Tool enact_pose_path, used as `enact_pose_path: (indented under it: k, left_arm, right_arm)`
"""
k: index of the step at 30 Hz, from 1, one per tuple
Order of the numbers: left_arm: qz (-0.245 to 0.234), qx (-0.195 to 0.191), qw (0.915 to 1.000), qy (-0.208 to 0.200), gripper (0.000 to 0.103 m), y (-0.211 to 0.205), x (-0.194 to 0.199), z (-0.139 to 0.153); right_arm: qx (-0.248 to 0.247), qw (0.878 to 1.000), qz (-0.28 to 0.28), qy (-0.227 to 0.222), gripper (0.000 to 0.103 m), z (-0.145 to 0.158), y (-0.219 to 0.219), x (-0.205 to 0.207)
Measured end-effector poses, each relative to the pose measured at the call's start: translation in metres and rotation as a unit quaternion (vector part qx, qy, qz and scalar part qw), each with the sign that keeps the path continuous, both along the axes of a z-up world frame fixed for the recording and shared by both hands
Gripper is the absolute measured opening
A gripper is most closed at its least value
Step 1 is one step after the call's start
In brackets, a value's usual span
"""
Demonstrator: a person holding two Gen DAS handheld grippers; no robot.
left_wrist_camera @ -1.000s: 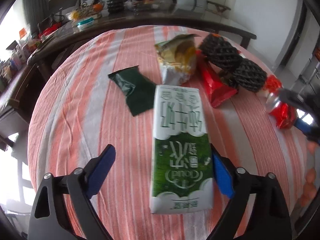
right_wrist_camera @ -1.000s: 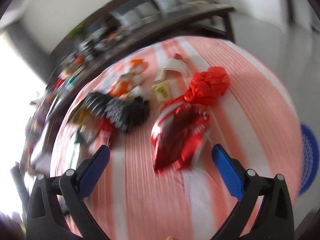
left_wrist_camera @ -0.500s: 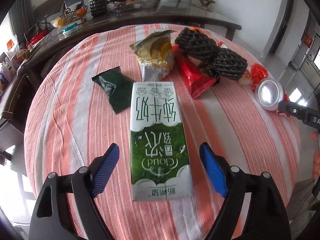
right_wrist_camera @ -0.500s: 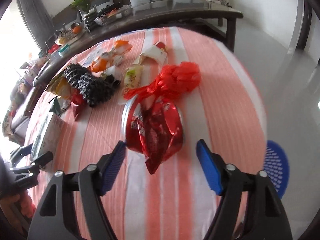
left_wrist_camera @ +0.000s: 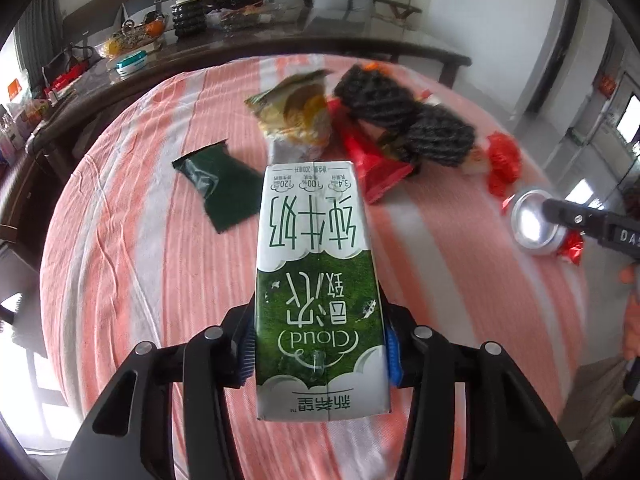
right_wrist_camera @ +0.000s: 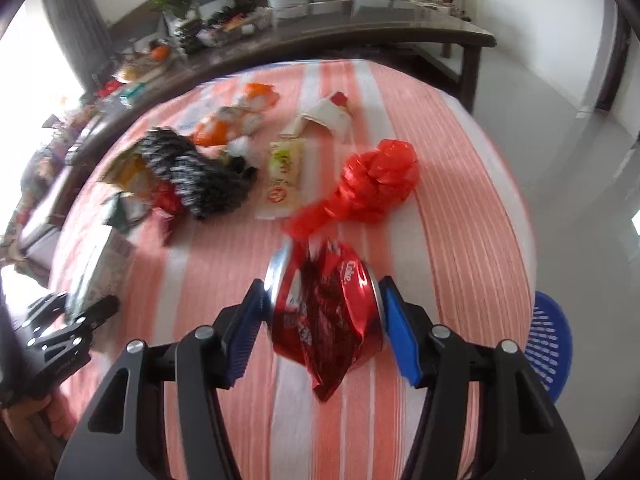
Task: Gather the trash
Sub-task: 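Carry the milk carton and red can to the blue basket and release both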
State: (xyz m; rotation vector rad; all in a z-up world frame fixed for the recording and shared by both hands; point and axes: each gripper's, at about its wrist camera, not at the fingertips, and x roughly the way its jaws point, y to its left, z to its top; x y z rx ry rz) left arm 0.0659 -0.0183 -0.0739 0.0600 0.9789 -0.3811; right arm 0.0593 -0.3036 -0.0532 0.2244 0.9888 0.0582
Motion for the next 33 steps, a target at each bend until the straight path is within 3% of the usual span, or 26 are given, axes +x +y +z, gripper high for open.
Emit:
enact_pose_path:
  k: [3, 8, 12, 15, 17, 18, 20, 24, 27, 33]
  left_arm:
    - [-0.020, -0.026, 0.9994, -0.008, 0.048, -0.010, -0.015, 0.014]
    - [-0.049, -0.009, 0.9987, 0.013, 0.048, -0.050, -0.026, -0.001]
    - [-0.055, 0.017, 0.9981, 0.022, 0.050, -0.069, -0.027, -0.009]
    - [-0.054, 0.029, 0.9980, 0.011, 0.065, -0.075, -0.023, -0.007]
    - [-0.056, 0.037, 0.9977, 0.006, 0.063, -0.078, -0.019, -0.007]
    - [-0.059, 0.040, 0.9975, 0.006, 0.049, -0.080, -0.017, -0.007]
    - [-0.056, 0.042, 0.9975, 0.005, 0.048, -0.082, -0.013, -0.006]
    - [-0.063, 0.012, 0.9979, 0.009, 0.047, -0.093, -0.017, 0.003]
    - [-0.090, -0.023, 0.9956, 0.016, 0.047, -0.124, -0.023, 0.017]
    - [-0.176, -0.064, 0.9820, 0.027, 0.048, -0.239, -0.041, 0.043]
  right_arm:
    - [0.019, 0.999, 0.031, -0.010, 0.056, 0.009, 0.001, -0.011]
    - [-0.038, 0.994, 0.101, 0.005, 0.057, -0.010, 0.015, -0.017]
    - [-0.041, 0.993, 0.107, 0.011, 0.060, -0.019, 0.009, -0.023]
    - [-0.047, 0.993, 0.107, 0.011, 0.061, -0.018, 0.008, -0.021]
    - [-0.054, 0.992, 0.115, 0.016, 0.059, -0.018, 0.011, -0.021]
    - [-0.059, 0.991, 0.118, 0.016, 0.056, -0.017, 0.012, -0.022]
    - [-0.052, 0.991, 0.119, 0.014, 0.055, -0.014, 0.007, -0.025]
    - [0.003, 0.996, 0.090, -0.005, 0.055, 0.005, -0.032, -0.033]
    - [0.015, 0.998, 0.062, -0.017, 0.055, 0.020, -0.070, -0.039]
    - [0.010, 0.999, -0.033, -0.012, 0.055, 0.023, -0.180, -0.059]
